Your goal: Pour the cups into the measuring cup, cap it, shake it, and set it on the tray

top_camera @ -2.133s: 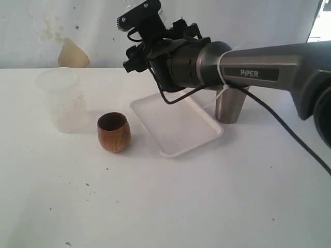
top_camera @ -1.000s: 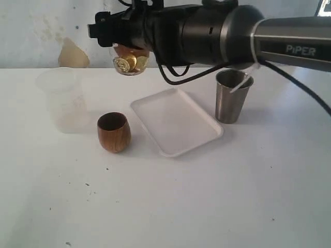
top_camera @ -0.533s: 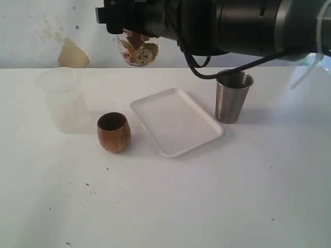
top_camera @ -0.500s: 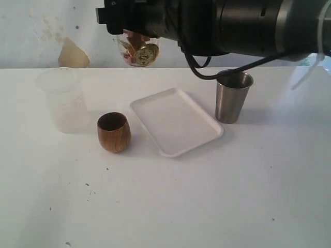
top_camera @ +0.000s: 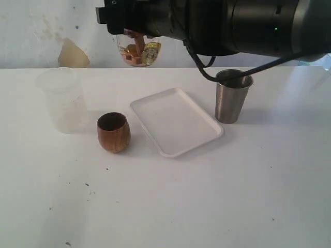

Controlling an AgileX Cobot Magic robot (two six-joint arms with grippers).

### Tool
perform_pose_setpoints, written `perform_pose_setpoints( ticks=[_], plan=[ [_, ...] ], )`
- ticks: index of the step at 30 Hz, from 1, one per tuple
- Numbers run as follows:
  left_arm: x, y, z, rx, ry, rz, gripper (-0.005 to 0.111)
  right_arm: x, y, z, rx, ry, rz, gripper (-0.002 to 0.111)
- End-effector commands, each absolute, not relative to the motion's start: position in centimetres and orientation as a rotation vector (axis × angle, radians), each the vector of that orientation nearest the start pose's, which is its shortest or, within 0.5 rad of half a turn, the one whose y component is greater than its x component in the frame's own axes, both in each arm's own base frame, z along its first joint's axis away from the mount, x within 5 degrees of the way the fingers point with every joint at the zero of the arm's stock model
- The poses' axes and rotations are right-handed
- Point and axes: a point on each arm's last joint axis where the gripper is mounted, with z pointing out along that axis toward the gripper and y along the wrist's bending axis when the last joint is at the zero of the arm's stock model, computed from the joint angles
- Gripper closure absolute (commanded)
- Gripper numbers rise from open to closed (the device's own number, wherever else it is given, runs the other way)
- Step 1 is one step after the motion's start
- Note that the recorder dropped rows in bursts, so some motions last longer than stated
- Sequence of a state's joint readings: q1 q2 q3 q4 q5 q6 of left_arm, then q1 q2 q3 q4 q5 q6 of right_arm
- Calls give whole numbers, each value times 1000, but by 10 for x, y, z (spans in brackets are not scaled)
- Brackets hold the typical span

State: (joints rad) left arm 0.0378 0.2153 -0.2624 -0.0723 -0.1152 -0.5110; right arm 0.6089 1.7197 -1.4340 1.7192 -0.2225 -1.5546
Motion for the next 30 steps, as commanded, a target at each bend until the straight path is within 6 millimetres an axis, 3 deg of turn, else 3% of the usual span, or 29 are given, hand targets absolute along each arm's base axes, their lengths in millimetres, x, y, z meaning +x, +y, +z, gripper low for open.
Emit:
perform_pose_setpoints(
  ticks=[1, 6, 8, 10, 14, 16, 23, 30],
  plan=[
    [108, 3, 335, -328, 1605, -271, 107, 348, 218, 364, -269, 1746, 356, 108],
    [185, 2, 359, -224, 1972, -175, 106, 347, 218, 365, -270, 1744, 360, 108],
    [212, -2, 361, -181, 2056, -204, 98, 347, 218, 365, -272, 1744, 362, 108],
    [237, -5, 361, -165, 2113, -259, 84, 347, 220, 365, -282, 1742, 374, 108],
    [287, -12, 353, -133, 2237, -358, 42, 347, 220, 365, -287, 1741, 380, 108],
    [307, -13, 345, -123, 2315, -378, 30, 347, 220, 365, -288, 1741, 381, 108],
    [376, -12, 305, -101, 2536, -400, 33, 346, 222, 365, -306, 1737, 395, 108],
    [426, -1, 263, -101, 2608, -241, 33, 346, 222, 365, -306, 1737, 395, 108]
  ],
)
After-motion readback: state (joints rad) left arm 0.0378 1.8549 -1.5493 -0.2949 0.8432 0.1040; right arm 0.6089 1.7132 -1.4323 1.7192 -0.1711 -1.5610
